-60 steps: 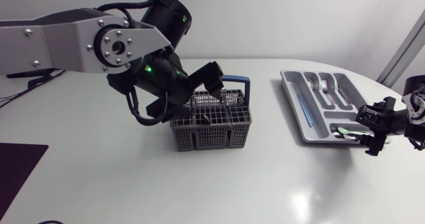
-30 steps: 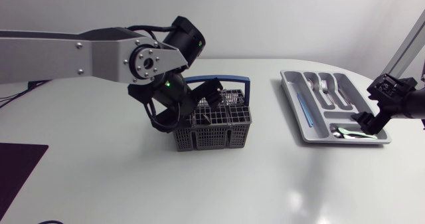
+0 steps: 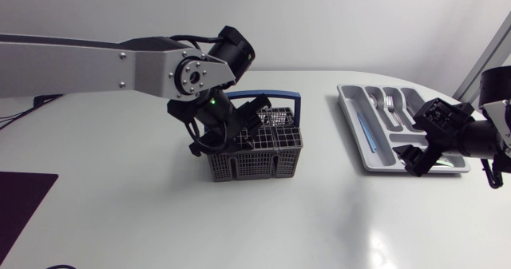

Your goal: Unload the cutlery basket into the drawer organizer.

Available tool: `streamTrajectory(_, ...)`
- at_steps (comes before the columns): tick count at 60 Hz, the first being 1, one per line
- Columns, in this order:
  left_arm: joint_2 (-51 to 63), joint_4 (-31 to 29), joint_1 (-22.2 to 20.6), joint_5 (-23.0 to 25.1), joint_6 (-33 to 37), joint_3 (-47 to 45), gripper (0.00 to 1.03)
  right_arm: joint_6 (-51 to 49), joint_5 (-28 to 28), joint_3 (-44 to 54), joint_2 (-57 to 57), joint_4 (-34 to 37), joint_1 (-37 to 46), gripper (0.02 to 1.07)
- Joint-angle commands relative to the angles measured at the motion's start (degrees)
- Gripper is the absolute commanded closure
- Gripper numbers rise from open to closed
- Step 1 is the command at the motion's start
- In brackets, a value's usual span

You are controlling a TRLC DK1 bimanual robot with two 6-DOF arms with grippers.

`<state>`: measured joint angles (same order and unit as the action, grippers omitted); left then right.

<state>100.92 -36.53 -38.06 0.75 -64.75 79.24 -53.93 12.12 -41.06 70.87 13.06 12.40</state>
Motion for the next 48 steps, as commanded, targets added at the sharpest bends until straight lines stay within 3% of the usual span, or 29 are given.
streamTrajectory(1,1.4,-0.6,-0.3,0.2,-2.3,1.4,0.73,1.5,-0.8,1.9,-0.9,-0.8,-0.9,0.16)
streamTrajectory(48,-0.9,0.6,-0.3,1.7,-3.4,-0.6,0.97,1.4,-4.1,5.0,-2.3,-2.5,-4.5,0.16)
